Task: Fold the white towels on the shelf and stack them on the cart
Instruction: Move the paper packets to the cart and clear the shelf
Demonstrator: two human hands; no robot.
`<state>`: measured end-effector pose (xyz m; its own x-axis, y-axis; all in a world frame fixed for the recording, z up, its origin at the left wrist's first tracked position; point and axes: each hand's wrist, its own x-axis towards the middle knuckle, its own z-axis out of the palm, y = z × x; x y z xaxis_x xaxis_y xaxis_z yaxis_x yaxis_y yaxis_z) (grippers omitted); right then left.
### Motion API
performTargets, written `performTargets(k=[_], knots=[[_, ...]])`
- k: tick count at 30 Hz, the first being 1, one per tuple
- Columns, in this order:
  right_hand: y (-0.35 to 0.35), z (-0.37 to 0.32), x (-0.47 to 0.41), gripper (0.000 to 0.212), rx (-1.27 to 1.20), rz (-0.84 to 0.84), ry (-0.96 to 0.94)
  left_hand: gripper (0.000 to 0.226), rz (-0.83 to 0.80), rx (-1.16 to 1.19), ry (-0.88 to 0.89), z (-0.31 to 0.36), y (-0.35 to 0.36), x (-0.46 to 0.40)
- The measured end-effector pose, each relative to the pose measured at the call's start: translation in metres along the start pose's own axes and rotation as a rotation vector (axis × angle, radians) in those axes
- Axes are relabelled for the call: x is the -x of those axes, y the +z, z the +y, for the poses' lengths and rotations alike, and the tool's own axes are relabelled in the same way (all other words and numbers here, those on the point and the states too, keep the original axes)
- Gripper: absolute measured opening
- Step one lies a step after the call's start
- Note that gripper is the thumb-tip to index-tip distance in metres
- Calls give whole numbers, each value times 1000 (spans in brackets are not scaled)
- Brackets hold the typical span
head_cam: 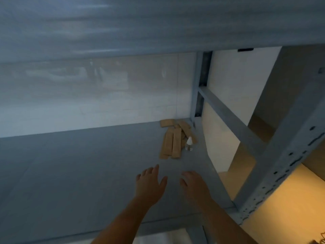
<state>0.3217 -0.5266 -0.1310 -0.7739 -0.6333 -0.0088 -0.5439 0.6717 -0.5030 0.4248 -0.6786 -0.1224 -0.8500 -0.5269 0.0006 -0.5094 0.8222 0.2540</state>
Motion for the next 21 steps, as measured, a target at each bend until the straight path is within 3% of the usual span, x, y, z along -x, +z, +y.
performTargets(k=[6,9,12,16,19,21], knots=[[22,50,-66,53,-162,110,150,66,55,-15,70,10,49,-71],[25,77,-108,59,-255,276,153,66,102,-6,81,18,76,-113],[20,86,-153,49,-327,393,121,67,178,18,88,22,90,-155],[27,88,-207,67,-389,410,69,71,240,-5,114,17,98,-193],[35,88,-228,27,-413,451,23,72,261,-10,132,14,102,-202],[39,87,-231,35,-399,511,8,74,265,-6,130,15,102,-203]])
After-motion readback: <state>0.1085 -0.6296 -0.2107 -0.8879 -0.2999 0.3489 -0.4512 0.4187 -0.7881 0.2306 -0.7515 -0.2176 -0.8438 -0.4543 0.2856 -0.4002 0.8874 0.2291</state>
